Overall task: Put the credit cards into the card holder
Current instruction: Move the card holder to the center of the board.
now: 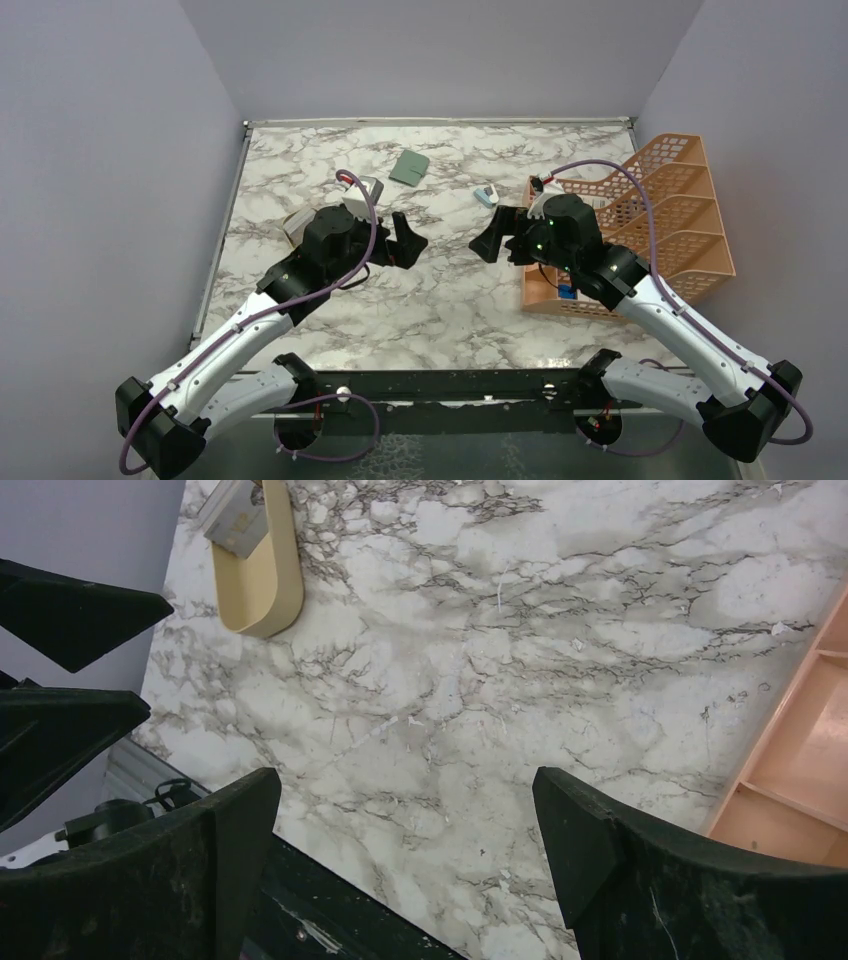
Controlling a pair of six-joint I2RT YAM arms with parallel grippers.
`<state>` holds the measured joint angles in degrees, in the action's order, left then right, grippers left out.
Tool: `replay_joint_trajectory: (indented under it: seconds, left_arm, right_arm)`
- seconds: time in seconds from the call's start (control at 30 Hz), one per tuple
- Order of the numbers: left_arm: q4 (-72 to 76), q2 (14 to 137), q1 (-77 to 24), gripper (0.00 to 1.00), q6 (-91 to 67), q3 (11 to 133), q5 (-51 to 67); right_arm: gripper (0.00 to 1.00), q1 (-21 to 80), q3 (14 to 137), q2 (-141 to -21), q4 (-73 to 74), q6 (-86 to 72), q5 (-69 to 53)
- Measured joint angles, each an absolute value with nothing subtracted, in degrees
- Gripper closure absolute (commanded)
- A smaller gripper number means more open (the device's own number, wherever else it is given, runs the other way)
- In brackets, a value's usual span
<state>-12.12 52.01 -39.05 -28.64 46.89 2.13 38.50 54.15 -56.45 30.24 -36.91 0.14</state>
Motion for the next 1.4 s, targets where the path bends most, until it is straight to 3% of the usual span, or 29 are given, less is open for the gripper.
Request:
replay_joint_trajectory:
  seconds: [0.33,0.47,0.6,0.7,1.13,1.4]
  left_arm:
    - [-12.5,56.2,-39.0,0.03,-25.1,48.7,-3.5]
    - [-14.0,63.8,-38.5,0.10,-24.0,53.1,-9.7]
    - [-15.4,72.2,-35.9,0.28,-23.0,58.3,-12.7]
    - [-16.0,80.4,-32.0,0.29,-22.3,64.7,-13.5]
    - [-14.8,117.8,-19.8,0.31,-19.2,94.5,-6.7]
    - [-16.3,128.3,-17.9,0.37,-17.3,103.3,-0.6]
  right_arm:
    - [0.00,38.5,54.1,-56.4,29.7,-37.4,0.0]
    - [0.00,38.5,54.1,-56.4,29.5,-37.4,-0.5]
    - [0.01,38.5,54.1,-56.4,29.5,-37.3,-0.6]
    - [0.01,38.5,54.1,-56.0,29.5,-37.2,-0.6]
    - [0.04,38.5,57.6,-55.3,30.0,-37.2,-1.0]
    - [0.05,38.5,58.2,-54.2,30.1,-37.3,-1.0]
